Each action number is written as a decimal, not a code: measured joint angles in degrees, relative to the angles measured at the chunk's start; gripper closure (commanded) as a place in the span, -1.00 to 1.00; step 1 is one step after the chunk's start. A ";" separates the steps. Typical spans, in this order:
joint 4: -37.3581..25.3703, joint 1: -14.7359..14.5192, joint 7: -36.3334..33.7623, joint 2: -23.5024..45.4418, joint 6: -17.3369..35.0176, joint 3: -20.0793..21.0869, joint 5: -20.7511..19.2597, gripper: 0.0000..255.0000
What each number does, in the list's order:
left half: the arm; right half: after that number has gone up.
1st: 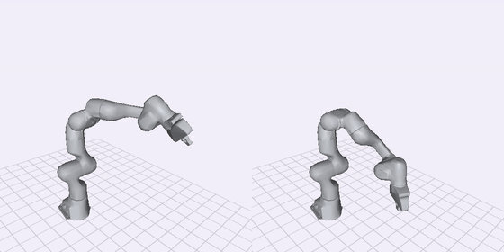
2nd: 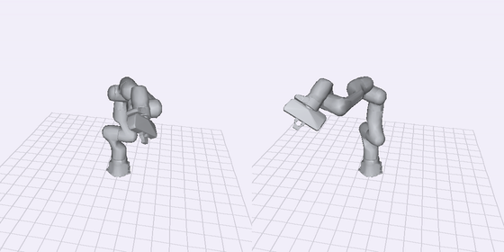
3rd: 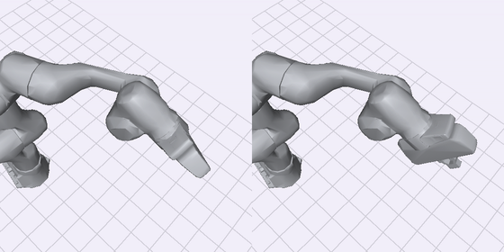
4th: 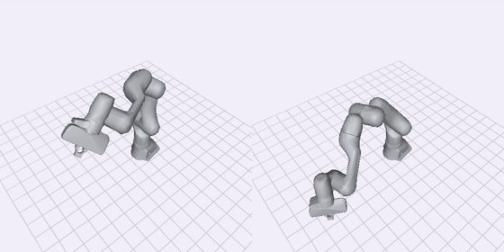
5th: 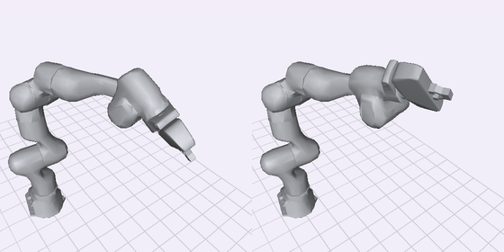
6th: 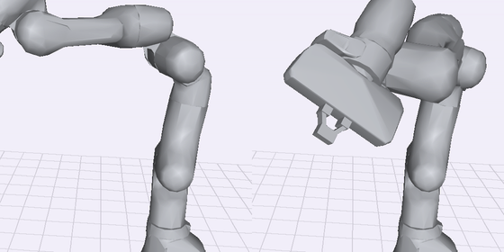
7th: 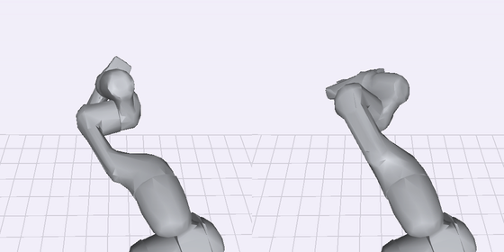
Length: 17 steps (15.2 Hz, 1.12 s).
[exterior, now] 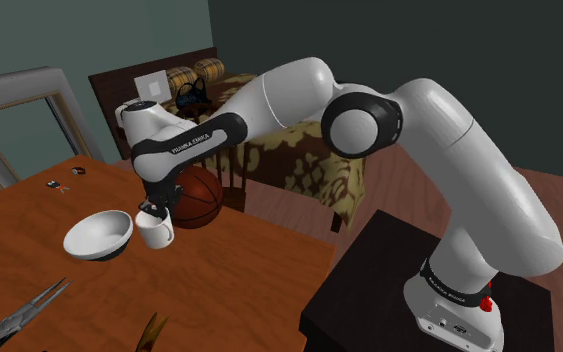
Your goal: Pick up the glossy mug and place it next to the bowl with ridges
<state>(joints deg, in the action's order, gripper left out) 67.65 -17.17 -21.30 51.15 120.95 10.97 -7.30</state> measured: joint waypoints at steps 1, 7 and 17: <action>-0.05 0.00 0.04 0.59 0.53 -0.06 -0.06 1.00; -0.16 -0.10 0.09 3.24 3.06 -0.35 -0.32 1.00; -0.56 -0.39 0.05 7.85 7.28 -0.84 -0.77 1.00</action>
<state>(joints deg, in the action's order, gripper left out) 67.09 -17.56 -21.25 58.99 128.23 10.13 -8.07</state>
